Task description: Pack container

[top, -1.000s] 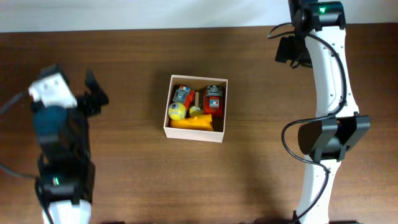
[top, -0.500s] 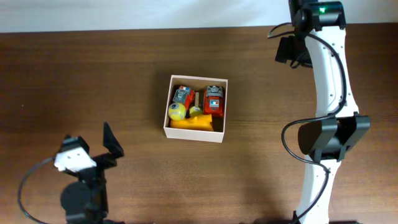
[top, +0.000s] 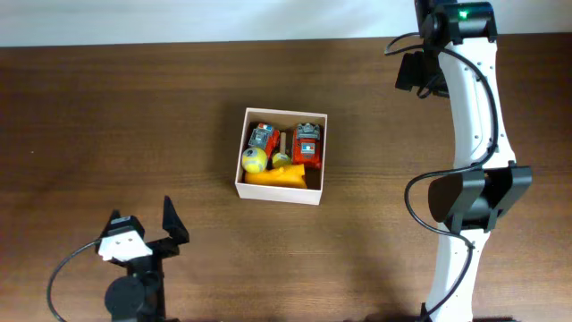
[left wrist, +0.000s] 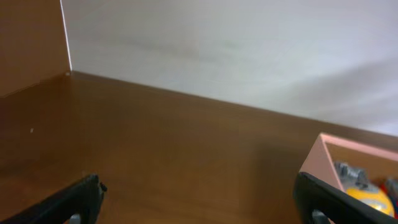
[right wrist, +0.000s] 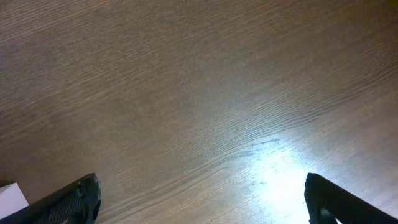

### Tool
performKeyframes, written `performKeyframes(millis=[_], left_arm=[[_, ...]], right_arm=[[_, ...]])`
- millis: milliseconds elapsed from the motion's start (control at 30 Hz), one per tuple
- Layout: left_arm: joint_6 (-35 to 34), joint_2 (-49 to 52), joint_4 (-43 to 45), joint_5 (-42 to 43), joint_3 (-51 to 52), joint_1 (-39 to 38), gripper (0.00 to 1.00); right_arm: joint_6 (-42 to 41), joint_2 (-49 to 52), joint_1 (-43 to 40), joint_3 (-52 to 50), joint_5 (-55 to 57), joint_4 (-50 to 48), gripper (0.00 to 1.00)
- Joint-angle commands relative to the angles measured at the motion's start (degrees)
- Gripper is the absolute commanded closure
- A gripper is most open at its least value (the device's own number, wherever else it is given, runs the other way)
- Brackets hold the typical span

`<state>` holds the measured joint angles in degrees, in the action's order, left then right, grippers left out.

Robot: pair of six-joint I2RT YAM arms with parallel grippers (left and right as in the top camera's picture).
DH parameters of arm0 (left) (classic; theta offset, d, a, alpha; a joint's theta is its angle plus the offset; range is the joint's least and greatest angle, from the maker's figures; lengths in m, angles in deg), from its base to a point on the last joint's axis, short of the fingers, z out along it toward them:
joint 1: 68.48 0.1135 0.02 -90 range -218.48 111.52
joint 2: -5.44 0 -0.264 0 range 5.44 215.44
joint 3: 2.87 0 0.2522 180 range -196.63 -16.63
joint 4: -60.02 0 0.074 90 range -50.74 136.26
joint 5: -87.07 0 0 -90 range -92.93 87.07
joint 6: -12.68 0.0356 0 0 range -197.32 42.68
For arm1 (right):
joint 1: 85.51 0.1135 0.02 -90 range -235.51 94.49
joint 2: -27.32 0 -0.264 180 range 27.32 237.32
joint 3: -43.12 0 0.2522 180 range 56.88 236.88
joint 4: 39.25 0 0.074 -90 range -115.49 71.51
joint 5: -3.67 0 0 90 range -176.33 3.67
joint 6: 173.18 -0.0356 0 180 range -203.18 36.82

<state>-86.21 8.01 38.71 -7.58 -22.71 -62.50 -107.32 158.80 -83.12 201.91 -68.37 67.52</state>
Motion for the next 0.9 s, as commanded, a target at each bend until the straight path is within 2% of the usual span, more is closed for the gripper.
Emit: performKeyframes(millis=[0, 867], left_arm=[[-0.1, -2.4, -3.1, 0.8, 1.0, 0.0, 0.01], [-0.1, -2.3, -4.5, 1.3, 2.4, 0.0, 0.01]], right_arm=[[-0.3, 0.1, -0.2, -0.1, 0.1, 0.0, 0.01], [-0.3, 0.1, -0.2, -0.1, 0.1, 0.0, 0.01]])
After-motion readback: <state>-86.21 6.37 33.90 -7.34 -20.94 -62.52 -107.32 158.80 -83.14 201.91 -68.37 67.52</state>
